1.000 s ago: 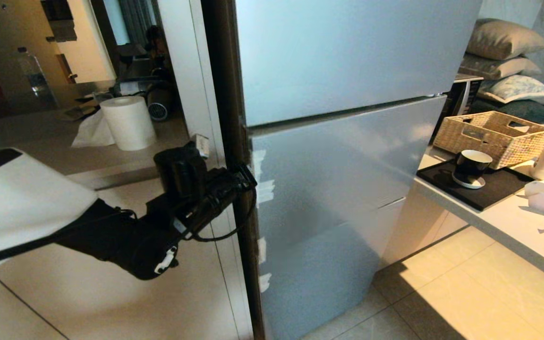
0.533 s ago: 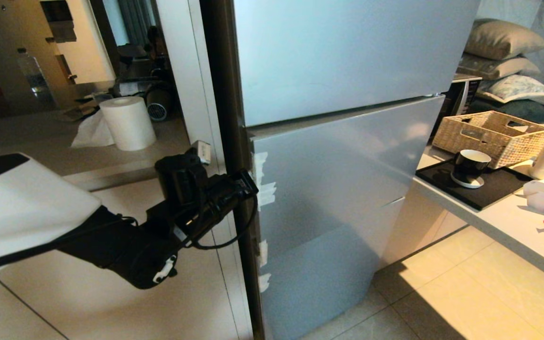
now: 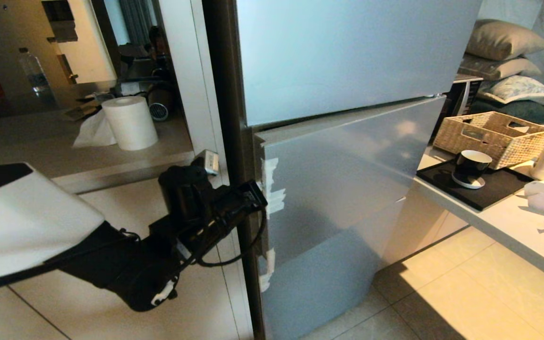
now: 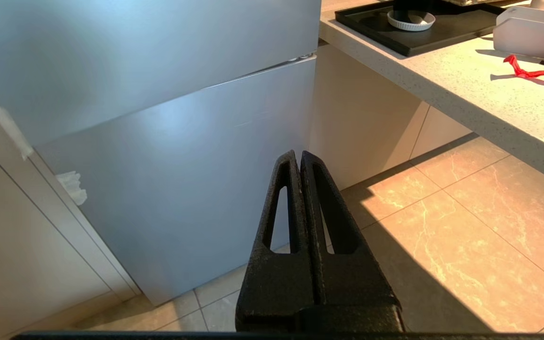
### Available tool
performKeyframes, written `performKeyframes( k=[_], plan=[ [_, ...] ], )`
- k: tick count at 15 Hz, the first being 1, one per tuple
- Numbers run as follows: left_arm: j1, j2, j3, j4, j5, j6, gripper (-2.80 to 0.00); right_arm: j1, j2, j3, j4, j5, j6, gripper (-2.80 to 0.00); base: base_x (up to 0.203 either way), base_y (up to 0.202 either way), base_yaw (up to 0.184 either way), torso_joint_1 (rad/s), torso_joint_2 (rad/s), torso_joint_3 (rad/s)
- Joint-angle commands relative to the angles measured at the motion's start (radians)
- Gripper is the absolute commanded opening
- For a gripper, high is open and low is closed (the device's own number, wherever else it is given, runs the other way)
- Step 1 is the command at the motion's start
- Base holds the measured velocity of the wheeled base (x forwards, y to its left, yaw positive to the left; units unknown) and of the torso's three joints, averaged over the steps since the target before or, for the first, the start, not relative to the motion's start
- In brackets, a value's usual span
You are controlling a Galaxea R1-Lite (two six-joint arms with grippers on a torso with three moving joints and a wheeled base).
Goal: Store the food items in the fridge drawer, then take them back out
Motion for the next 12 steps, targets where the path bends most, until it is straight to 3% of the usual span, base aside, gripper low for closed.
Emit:
performKeyframes(
  k=[1, 6, 10, 12],
  plan=[
    [-0.072, -0.039, 0.091, -0.040, 0.001, -0.001, -2.80, 0.000, 0.001, 0.000, 0.000, 0.000, 0.000, -2.80, 0.000, 0.000, 0.000, 0.000, 0.00, 0.000],
    [-0.174, -0.207, 0.284, -0.123, 0.064, 0.000, -2.80, 0.000, 0.002, 0.000, 0.000, 0.000, 0.002, -2.80, 0.000, 0.000, 0.000, 0.000, 0.00, 0.000],
    [-0.178, -0.379, 0.347, -0.123, 0.079, 0.007, -2.80, 0.000, 0.001, 0.000, 0.000, 0.000, 0.000, -2.80, 0.000, 0.000, 0.000, 0.000, 0.00, 0.000],
    [-0.172, -0.459, 0.347, -0.106, 0.081, 0.059, -2.80, 0.000, 0.001, 0.000, 0.000, 0.000, 0.000, -2.80, 0.000, 0.000, 0.000, 0.000, 0.00, 0.000]
  ],
)
